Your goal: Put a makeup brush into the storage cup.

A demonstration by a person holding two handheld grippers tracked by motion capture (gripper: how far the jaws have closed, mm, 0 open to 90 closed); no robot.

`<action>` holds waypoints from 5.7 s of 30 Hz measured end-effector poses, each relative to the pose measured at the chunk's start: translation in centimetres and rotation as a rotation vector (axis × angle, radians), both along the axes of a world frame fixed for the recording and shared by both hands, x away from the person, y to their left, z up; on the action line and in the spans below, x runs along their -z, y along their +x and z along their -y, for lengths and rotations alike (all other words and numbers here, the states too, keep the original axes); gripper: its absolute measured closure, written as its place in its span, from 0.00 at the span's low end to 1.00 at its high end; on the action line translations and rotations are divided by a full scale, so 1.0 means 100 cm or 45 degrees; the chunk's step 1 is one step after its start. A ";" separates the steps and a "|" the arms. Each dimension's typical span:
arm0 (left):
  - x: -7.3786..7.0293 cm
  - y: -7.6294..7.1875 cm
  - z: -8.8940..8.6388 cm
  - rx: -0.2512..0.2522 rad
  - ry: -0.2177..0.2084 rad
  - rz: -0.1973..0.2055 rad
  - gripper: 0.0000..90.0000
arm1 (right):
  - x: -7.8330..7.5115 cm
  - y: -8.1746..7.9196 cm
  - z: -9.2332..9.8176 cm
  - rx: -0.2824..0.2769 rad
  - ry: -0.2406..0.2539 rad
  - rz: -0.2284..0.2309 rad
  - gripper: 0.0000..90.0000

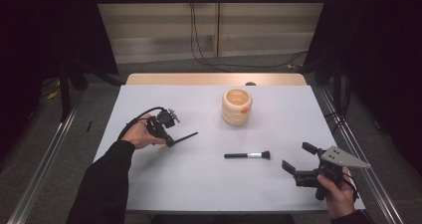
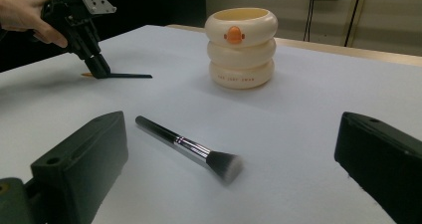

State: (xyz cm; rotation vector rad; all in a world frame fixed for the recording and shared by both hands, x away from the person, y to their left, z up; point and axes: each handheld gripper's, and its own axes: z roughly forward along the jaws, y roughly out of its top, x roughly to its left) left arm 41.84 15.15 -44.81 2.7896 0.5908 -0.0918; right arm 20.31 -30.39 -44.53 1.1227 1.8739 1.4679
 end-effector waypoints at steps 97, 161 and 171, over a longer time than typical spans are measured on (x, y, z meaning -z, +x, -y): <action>-0.055 -0.096 -0.053 -0.385 -1.011 0.478 0.93 | -0.001 0.000 0.001 0.014 0.006 0.005 0.00; -0.070 -0.133 0.020 -0.071 -1.074 0.376 0.93 | -0.002 0.000 -0.001 -0.045 0.032 0.039 0.00; -0.073 -0.137 0.028 -0.037 -1.062 0.360 0.93 | -0.004 -0.001 -0.003 -0.056 0.045 0.046 0.00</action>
